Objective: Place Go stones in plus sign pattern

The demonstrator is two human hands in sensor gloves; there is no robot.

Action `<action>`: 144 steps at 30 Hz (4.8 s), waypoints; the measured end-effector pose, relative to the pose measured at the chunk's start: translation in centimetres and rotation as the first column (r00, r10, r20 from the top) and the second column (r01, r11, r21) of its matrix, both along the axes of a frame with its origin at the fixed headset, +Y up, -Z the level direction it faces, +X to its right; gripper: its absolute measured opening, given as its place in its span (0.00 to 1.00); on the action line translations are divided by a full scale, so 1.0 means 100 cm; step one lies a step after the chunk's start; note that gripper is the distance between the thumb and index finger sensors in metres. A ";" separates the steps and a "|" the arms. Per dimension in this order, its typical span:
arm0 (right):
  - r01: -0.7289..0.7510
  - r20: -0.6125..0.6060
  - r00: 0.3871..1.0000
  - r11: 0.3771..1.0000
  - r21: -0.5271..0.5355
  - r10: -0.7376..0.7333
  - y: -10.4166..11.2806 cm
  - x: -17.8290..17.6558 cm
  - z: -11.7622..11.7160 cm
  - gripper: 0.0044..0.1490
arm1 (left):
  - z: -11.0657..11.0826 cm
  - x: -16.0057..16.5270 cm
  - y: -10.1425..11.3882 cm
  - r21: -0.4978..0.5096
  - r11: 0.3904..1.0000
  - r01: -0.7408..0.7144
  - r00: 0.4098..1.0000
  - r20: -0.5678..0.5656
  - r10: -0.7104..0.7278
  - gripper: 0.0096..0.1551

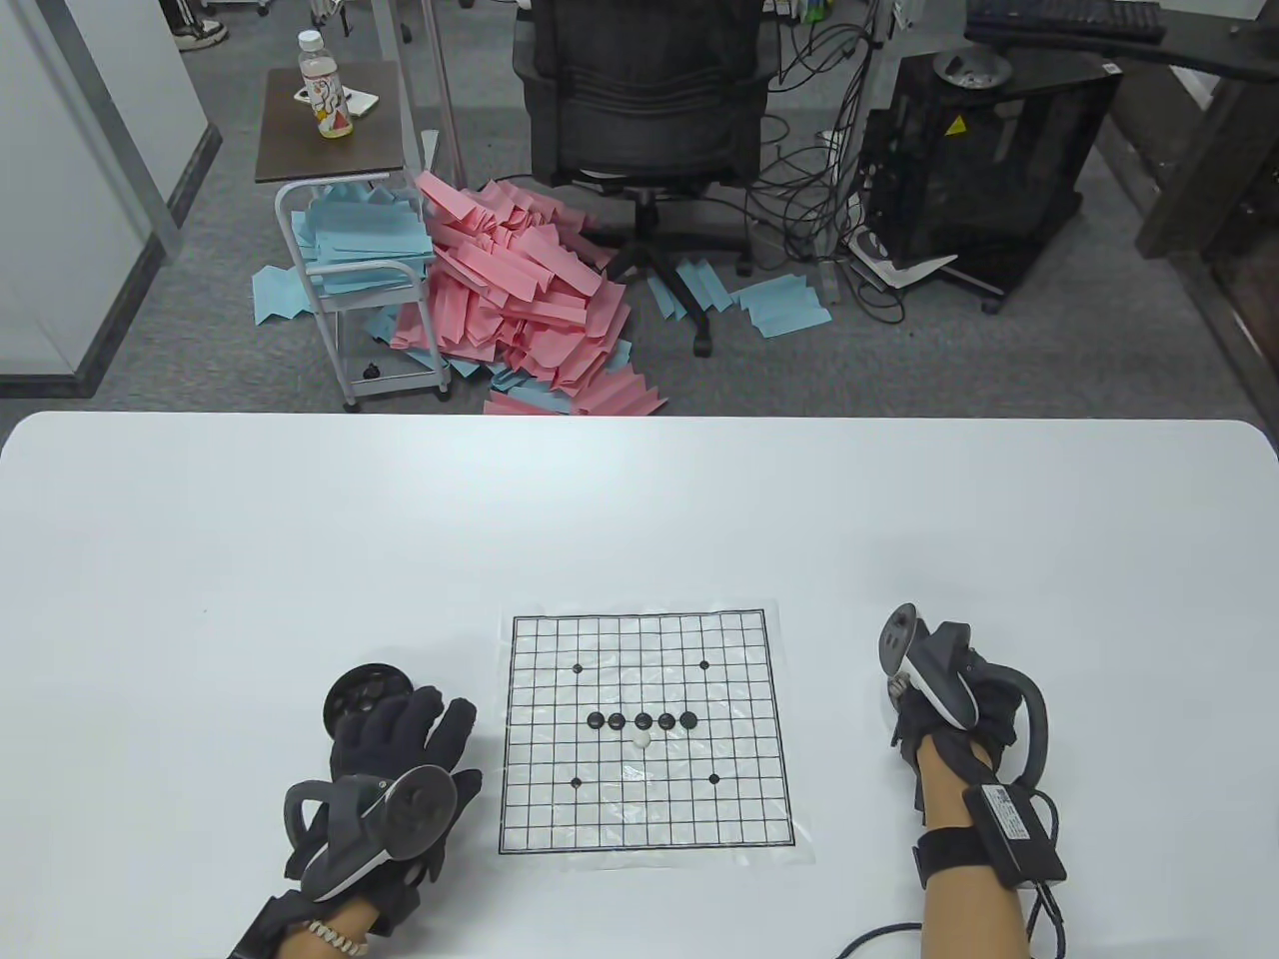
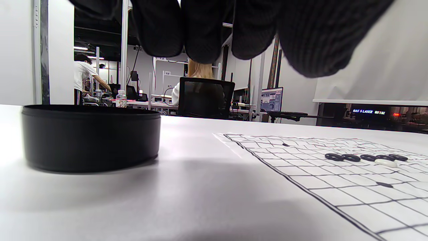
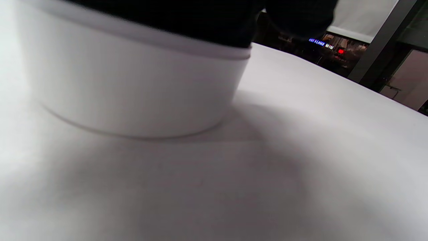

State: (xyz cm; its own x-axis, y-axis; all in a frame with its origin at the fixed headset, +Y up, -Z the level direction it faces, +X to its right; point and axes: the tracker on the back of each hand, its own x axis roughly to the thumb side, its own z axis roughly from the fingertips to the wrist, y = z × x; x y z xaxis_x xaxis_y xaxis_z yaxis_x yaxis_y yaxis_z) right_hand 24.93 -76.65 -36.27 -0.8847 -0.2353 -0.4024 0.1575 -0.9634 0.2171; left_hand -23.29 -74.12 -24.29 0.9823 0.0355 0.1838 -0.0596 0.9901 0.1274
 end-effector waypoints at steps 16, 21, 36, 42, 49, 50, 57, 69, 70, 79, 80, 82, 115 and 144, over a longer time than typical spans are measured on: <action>-0.065 -0.056 0.996 0.995 0.076 0.070 0.011 -0.005 0.009 0.24 | -0.001 0.000 0.000 0.001 1.000 -0.006 1.000 0.005 0.006 0.42; -0.023 -0.116 0.992 0.985 0.170 0.043 0.039 -0.028 0.011 0.24 | -0.001 0.000 0.000 0.007 1.000 -0.006 1.000 0.008 0.006 0.42; 0.232 -0.433 0.886 0.967 0.105 -0.166 0.044 -0.182 0.000 0.23 | 0.000 0.001 -0.001 0.009 1.000 -0.003 1.000 0.013 0.003 0.42; 0.183 -0.480 0.865 0.983 0.030 -0.146 0.019 -0.222 0.000 0.22 | 0.000 0.001 -0.001 0.010 1.000 -0.003 1.000 0.014 0.003 0.42; 0.126 -0.485 0.867 0.992 -0.004 -0.112 0.004 -0.239 0.000 0.21 | 0.000 0.001 -0.001 0.014 1.000 -0.001 1.000 0.018 0.001 0.42; 0.125 -0.486 0.867 0.992 -0.004 -0.111 0.003 -0.239 -0.001 0.21 | 0.000 0.001 -0.001 0.014 1.000 -0.001 1.000 0.018 0.001 0.42; 0.127 -0.476 0.871 0.992 -0.017 -0.120 0.002 -0.240 0.000 0.21 | 0.000 0.001 -0.001 0.016 1.000 -0.002 1.000 0.018 0.001 0.42; 0.130 -0.468 0.877 0.992 0.011 -0.110 0.005 -0.236 -0.001 0.24 | 0.000 0.002 -0.001 0.017 1.000 -0.002 1.000 0.020 0.002 0.42; 0.133 -0.466 0.878 0.991 0.010 -0.113 0.008 -0.233 -0.001 0.24 | 0.000 0.002 -0.001 0.017 1.000 -0.002 1.000 0.021 0.001 0.42; 0.117 -0.398 0.915 0.987 0.107 -0.066 0.051 -0.181 -0.004 0.29 | 0.000 0.001 -0.001 0.019 1.000 -0.007 1.000 0.019 0.007 0.42; 0.097 -0.380 0.924 0.988 0.121 -0.044 0.057 -0.170 -0.004 0.29 | 0.000 0.001 -0.001 0.018 1.000 -0.007 1.000 0.019 0.007 0.42; 0.063 -0.343 0.939 0.987 0.146 -0.010 0.066 -0.151 -0.002 0.30 | 0.000 0.000 -0.001 0.018 1.000 -0.007 1.000 0.018 0.007 0.42; -0.134 -0.032 0.991 0.976 -0.171 0.130 0.005 -0.009 -0.008 0.32 | -0.001 -0.001 0.000 0.004 1.000 -0.007 1.000 0.006 0.007 0.42; -0.046 -0.053 0.998 0.982 -0.183 0.037 -0.002 -0.003 -0.012 0.24 | -0.001 -0.001 -0.001 0.000 1.000 -0.008 1.000 0.007 0.008 0.42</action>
State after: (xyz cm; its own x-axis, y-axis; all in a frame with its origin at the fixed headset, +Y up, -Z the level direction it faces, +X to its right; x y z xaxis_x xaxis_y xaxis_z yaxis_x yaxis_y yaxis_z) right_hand 24.63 -76.88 -37.46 -0.8905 -0.3380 -0.3047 0.2114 -0.9002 0.3808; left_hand -23.34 -74.22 -24.37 0.9806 0.0437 0.1911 -0.0690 0.9895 0.1274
